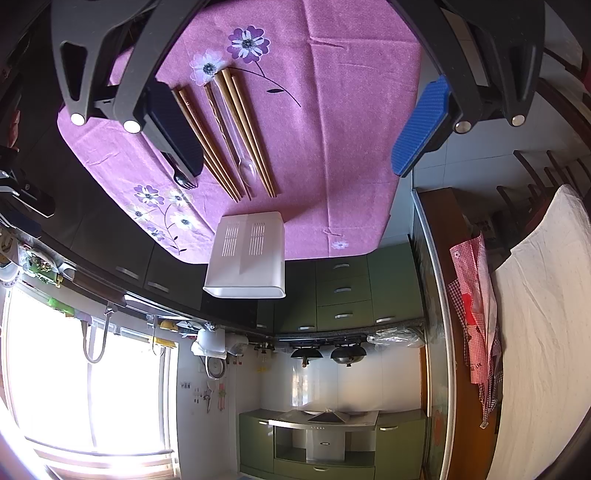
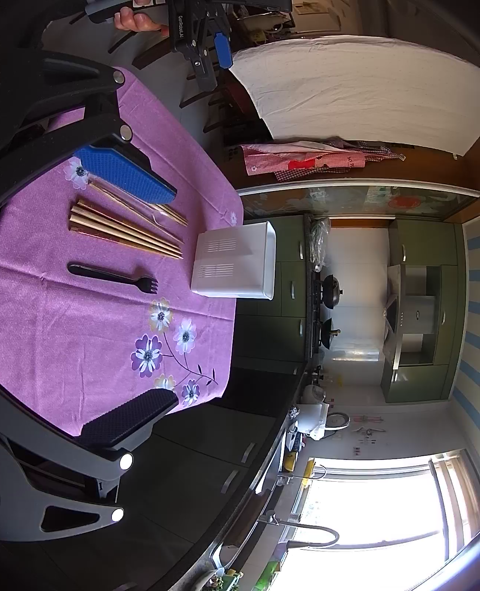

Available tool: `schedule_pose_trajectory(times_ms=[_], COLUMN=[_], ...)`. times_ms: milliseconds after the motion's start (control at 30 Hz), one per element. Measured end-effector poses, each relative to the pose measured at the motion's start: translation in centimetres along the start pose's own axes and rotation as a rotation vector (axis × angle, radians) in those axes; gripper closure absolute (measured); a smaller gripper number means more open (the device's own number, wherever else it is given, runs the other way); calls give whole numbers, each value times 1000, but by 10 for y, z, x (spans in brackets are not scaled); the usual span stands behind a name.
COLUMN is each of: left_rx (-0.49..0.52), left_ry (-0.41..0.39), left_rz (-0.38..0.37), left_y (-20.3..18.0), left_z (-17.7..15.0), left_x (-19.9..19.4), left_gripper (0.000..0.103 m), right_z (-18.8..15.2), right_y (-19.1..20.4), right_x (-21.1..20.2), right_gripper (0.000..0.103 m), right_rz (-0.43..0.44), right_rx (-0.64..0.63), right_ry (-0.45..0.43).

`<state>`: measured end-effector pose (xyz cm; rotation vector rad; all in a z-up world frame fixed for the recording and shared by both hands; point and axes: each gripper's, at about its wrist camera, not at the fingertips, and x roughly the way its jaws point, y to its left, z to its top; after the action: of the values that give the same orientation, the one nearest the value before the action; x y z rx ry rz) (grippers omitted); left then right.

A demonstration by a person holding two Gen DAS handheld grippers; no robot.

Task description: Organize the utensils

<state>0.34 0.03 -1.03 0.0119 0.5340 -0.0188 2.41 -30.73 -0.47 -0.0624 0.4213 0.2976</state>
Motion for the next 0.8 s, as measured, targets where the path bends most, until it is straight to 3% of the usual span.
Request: schedule_pose_trajectory(times_ms=[800], left_rx=[1], left_ry=[11], left_rz=[0], left_y=[-7], left_z=[-9], left_x=[8], left_gripper=[6], right_z=[-11], right_y=[1], right_x=[15], right_gripper=[4], right_rz=[5], right_rx=[-1], right_ry=[16])
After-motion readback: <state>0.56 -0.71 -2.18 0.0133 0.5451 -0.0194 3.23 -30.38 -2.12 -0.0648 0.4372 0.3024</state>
